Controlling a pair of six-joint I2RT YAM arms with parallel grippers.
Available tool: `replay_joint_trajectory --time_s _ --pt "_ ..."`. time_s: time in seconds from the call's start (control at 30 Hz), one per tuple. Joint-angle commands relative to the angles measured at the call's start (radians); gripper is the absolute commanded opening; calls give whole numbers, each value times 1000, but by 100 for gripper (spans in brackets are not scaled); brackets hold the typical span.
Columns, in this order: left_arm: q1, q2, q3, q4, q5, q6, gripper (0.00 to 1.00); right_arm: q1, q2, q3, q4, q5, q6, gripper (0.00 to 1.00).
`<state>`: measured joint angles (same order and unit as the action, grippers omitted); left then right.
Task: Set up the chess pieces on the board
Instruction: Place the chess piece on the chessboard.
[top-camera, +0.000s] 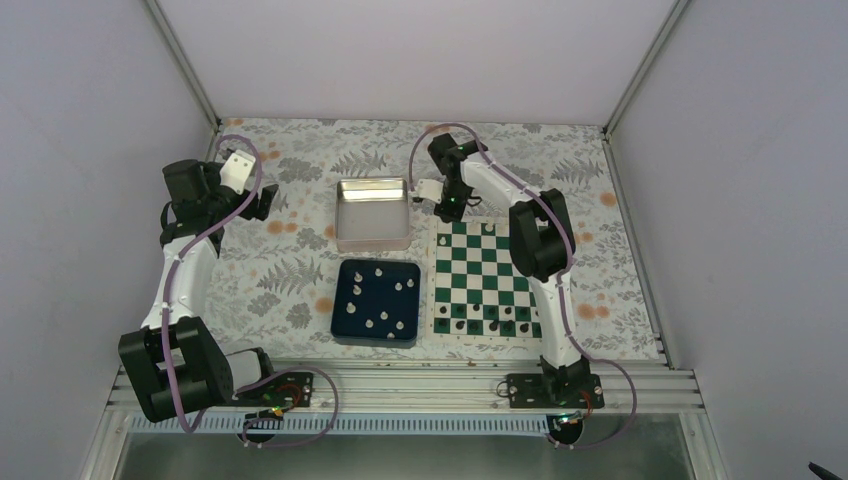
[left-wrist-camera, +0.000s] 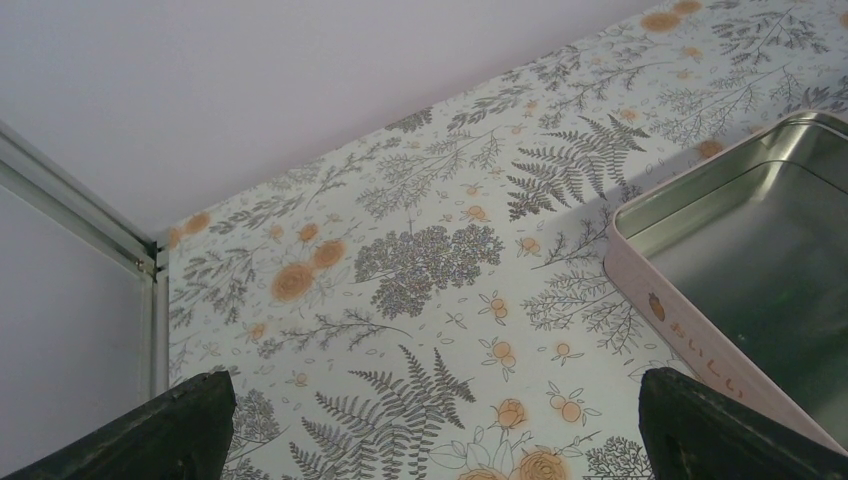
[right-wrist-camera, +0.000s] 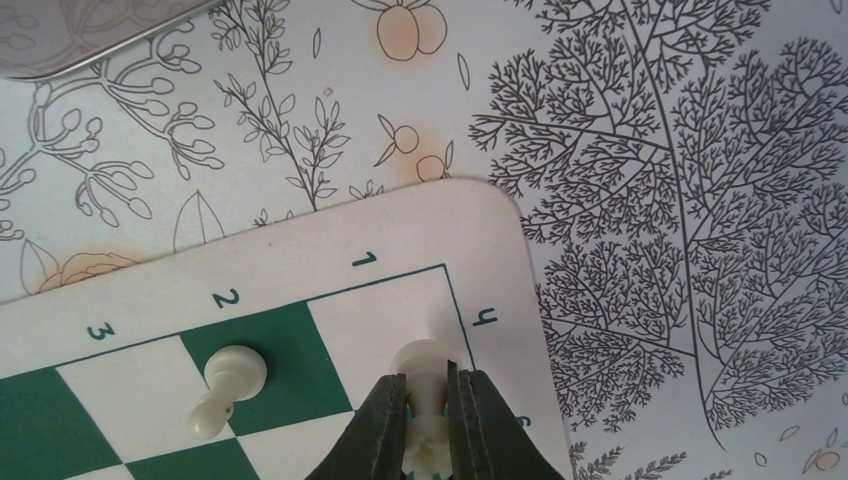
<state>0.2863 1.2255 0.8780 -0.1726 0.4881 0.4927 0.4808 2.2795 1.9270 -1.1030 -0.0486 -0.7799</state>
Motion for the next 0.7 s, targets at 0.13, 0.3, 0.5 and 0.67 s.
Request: replay_joint_trajectory --time_s 0.13,0.3,0.5,0.67 --pt "8 -8 -5 20 8 -2 100 -3 46 -15 -18 -20 -13 7" --pt "8 -5 -5 21 8 -2 100 -1 50 -21 -13 -21 -15 7" --pt "8 -8 -3 20 7 0 100 -1 51 -14 -14 -23 -14 13" --pt "8 -5 -3 22 6 1 100 -2 12 3 -17 -16 -12 30"
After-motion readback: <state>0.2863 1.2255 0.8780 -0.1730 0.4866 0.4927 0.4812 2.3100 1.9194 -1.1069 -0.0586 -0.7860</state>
